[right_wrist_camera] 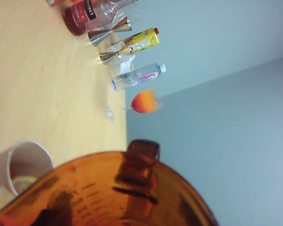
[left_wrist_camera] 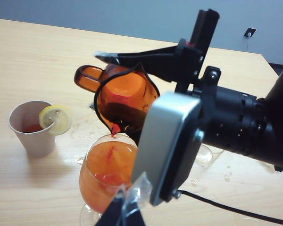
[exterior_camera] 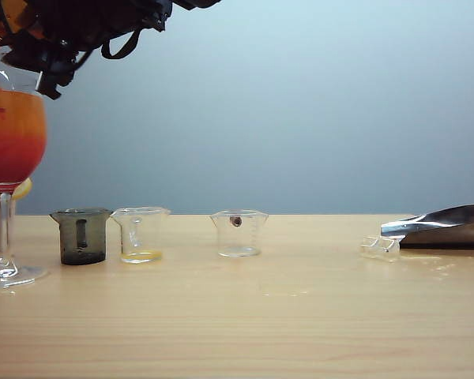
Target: Pick up the fourth measuring cup from the left, pour the grenadine inside into the goblet, and finally put the measuring cup back in its original place.
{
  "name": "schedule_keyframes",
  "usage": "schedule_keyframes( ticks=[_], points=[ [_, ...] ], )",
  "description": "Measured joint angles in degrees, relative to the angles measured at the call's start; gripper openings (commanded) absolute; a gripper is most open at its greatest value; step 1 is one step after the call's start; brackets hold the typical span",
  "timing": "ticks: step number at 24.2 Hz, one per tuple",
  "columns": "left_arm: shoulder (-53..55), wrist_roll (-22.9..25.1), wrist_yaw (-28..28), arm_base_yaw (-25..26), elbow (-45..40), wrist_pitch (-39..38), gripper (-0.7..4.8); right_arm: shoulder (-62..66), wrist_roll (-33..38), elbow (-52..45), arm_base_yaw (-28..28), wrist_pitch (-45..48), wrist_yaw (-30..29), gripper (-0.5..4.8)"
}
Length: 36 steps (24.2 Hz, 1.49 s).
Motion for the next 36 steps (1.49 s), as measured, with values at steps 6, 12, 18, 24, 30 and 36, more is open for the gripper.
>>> schedule_keyframes(
  ticks=[6, 12, 18, 24, 30, 36],
  points=[
    [0.0, 0.0, 0.0, 0.0, 0.0, 0.0, -0.05, 0.0, 7.5, 0.0, -0.2, 0.0, 0.0, -0.06],
    [0.0, 0.0, 0.0, 0.0, 0.0, 0.0, -0.05, -0.3, 19.9, 0.0, -0.9, 0.0, -0.3, -0.05],
    [0.0, 0.0, 0.0, 0.0, 0.0, 0.0, -0.05, -2.7, 45.8, 0.1, -5.1, 1.4, -5.5, -0.06],
    [0.0, 0.0, 0.0, 0.0, 0.0, 0.0, -0.05, -5.3, 56.5, 0.1, -7.8, 1.5, -5.8, -0.06],
    [0.0, 0.0, 0.0, 0.0, 0.0, 0.0, -0.05, -8.5, 63.4, 0.1, -12.0, 1.2, -5.8, -0.06],
    [0.0, 0.0, 0.0, 0.0, 0.0, 0.0, -0.05, -11.0, 65.6, 0.1, -17.9, -4.8, -5.5, -0.06]
  ],
)
